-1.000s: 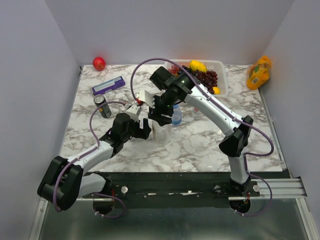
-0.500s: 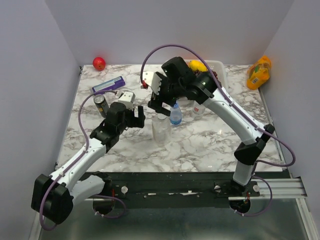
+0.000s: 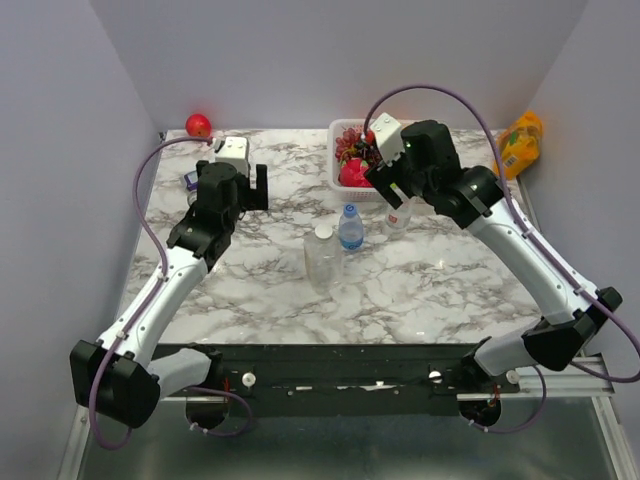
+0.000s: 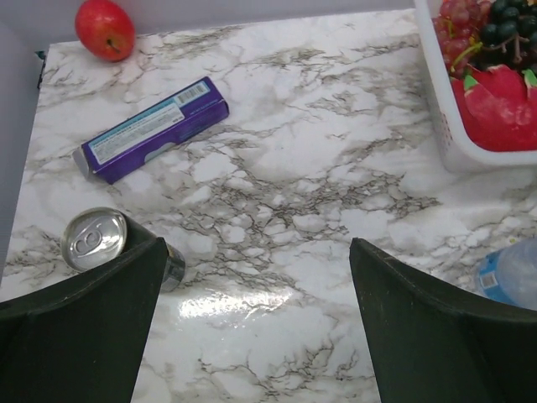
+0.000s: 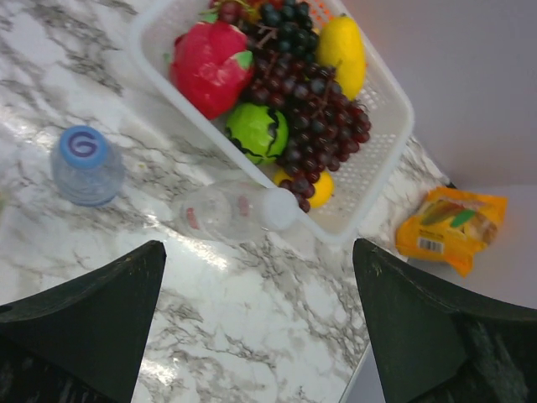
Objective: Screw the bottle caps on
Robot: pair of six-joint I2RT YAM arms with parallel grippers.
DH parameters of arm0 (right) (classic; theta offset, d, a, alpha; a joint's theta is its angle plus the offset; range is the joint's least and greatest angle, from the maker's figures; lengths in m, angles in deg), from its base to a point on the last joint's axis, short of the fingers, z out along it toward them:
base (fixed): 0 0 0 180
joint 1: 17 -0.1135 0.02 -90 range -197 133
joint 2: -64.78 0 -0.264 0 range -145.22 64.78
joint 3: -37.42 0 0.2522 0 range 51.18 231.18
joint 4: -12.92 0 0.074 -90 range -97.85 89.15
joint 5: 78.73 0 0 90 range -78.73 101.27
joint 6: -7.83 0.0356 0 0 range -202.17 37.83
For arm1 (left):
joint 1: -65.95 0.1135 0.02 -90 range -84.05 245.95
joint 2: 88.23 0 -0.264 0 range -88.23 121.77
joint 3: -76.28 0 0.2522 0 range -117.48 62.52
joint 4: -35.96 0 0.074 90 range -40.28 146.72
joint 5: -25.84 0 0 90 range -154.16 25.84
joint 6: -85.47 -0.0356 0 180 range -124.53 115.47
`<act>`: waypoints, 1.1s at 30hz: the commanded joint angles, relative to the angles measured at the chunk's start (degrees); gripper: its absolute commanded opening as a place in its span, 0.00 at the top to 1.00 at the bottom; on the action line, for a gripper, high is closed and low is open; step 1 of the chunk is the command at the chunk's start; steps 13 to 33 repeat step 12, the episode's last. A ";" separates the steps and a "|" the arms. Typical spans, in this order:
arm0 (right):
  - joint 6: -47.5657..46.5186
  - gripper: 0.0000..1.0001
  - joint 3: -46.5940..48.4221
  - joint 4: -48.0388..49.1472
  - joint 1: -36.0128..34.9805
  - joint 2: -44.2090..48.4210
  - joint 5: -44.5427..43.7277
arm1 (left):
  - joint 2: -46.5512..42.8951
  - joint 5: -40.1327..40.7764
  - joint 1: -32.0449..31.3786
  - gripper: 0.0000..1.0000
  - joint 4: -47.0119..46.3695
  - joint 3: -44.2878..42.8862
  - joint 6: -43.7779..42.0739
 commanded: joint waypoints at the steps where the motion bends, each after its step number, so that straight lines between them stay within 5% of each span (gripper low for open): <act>1: 0.70 0.00 -3.67 4.12 3.35 4.20 -4.96 | 2.70 -0.20 3.23 0.02 1.66 -3.01 3.40; 11: -0.09 0.00 -5.96 4.99 6.08 6.49 -3.12 | 5.42 -7.32 4.99 0.01 0.96 -3.90 4.99; 33: 0.17 0.00 -5.53 5.00 6.17 6.40 -2.95 | 5.86 -7.50 4.99 0.01 0.96 -4.07 5.17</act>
